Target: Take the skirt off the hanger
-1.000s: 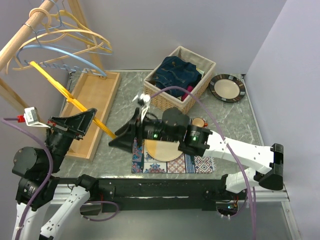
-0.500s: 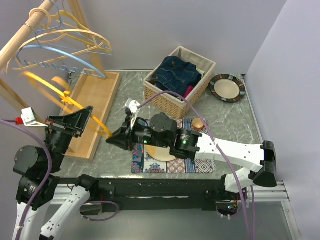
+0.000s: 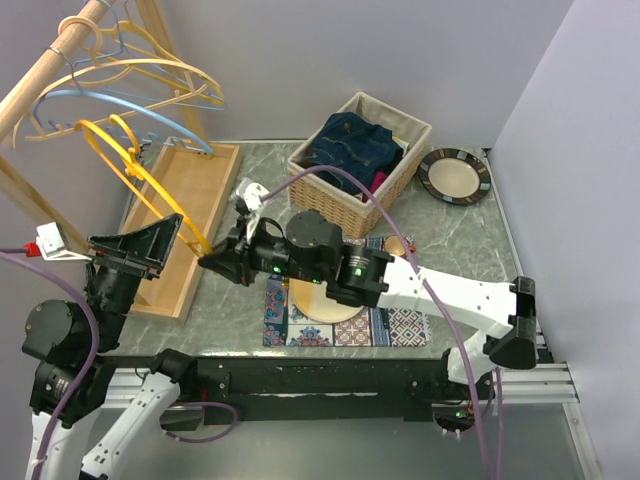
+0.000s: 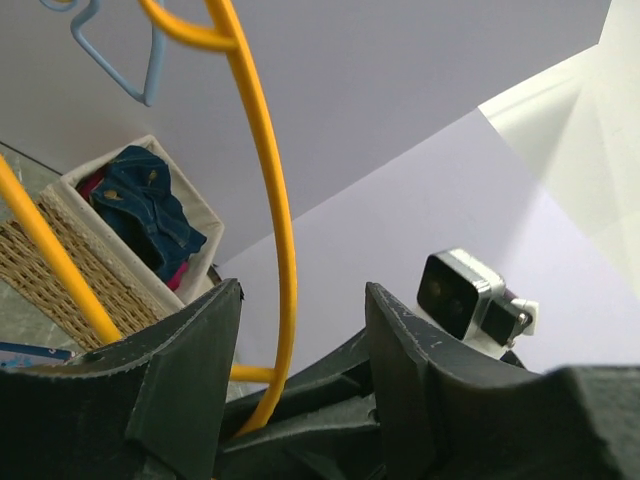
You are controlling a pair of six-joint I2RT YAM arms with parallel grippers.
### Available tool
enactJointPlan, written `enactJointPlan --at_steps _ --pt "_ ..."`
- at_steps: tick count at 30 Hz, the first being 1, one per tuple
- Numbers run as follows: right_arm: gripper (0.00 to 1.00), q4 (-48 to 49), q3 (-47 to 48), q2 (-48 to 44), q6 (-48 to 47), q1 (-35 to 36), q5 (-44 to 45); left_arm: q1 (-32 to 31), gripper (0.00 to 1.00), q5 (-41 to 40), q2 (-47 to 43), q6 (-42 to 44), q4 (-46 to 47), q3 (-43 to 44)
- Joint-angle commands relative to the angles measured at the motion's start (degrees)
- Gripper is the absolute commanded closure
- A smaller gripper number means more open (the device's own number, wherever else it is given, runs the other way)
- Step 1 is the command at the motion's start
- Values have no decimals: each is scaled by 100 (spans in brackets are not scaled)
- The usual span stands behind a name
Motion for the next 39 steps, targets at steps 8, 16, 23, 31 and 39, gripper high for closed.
enactJointPlan --at_steps 8,16,23,31,39 --pt "100 -703 1589 814 -383 -7 98 -6 43 -76 91 484 -5 79" --pt "100 -897 2099 1095 -383 11 1 -6 53 -260 126 642 -137 -26" --pt "100 -1064 2557 1350 -427 11 -174 -6 97 -112 267 704 117 -185" --pt "100 -942 2399 1377 -330 11 -218 -6 99 -67 241 739 144 -98" --pt "14 -450 1399 807 12 -24 1 -6 99 -453 363 1090 -295 333"
